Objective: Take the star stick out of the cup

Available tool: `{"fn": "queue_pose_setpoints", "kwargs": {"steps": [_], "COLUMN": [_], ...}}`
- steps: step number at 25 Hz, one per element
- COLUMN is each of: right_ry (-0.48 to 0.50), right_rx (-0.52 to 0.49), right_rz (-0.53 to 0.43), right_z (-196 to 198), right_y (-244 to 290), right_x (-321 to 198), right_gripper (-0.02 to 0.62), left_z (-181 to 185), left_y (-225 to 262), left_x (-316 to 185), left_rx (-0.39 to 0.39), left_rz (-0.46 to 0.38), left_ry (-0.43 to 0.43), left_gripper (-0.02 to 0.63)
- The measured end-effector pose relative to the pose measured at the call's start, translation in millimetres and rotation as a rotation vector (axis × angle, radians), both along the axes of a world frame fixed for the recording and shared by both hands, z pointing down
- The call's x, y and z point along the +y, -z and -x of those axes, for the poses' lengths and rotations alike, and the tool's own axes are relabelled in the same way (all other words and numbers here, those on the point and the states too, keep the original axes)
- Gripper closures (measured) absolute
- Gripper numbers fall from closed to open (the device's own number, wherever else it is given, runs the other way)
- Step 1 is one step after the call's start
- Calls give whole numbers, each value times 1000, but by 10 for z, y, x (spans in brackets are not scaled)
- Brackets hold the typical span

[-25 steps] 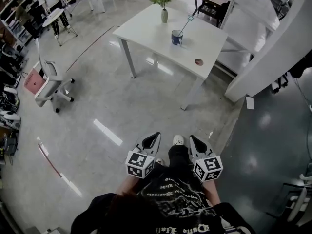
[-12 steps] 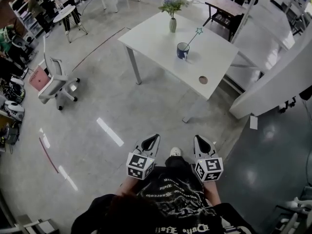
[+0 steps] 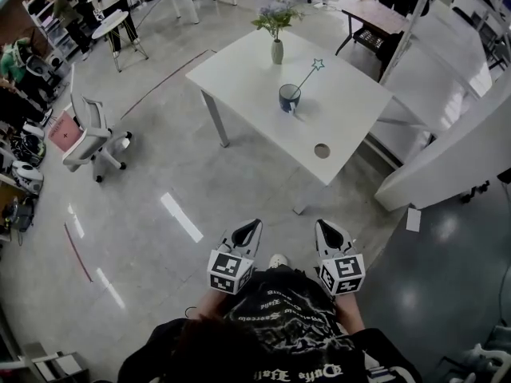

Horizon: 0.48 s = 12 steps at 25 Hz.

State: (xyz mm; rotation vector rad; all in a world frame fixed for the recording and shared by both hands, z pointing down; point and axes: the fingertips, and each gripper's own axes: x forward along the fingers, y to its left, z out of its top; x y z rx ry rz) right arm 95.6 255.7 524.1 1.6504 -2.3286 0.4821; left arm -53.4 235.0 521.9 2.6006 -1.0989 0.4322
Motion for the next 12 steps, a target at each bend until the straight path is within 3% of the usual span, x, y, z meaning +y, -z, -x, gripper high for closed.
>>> {"fn": "queue_pose_setpoints", "kwargs": {"steps": [4, 8, 12], "right_ry": [48, 49, 84], "right_rx": [4, -37, -15], "right_rz": [-2, 21, 38], "right_z": [-116, -170, -187], "right_y": [-23, -106, -137], "right_x": [-175, -273, -438], "right_gripper": [588, 586, 586], "left_z": [-252, -415, -521], "left_y": [-41, -131, -163], "left_x": [-105, -206, -416], "left_rx": [-19, -11, 18], "left_rz": [2, 31, 36], "left_ry": [-16, -30, -34], "left_gripper": [586, 586, 586]}}
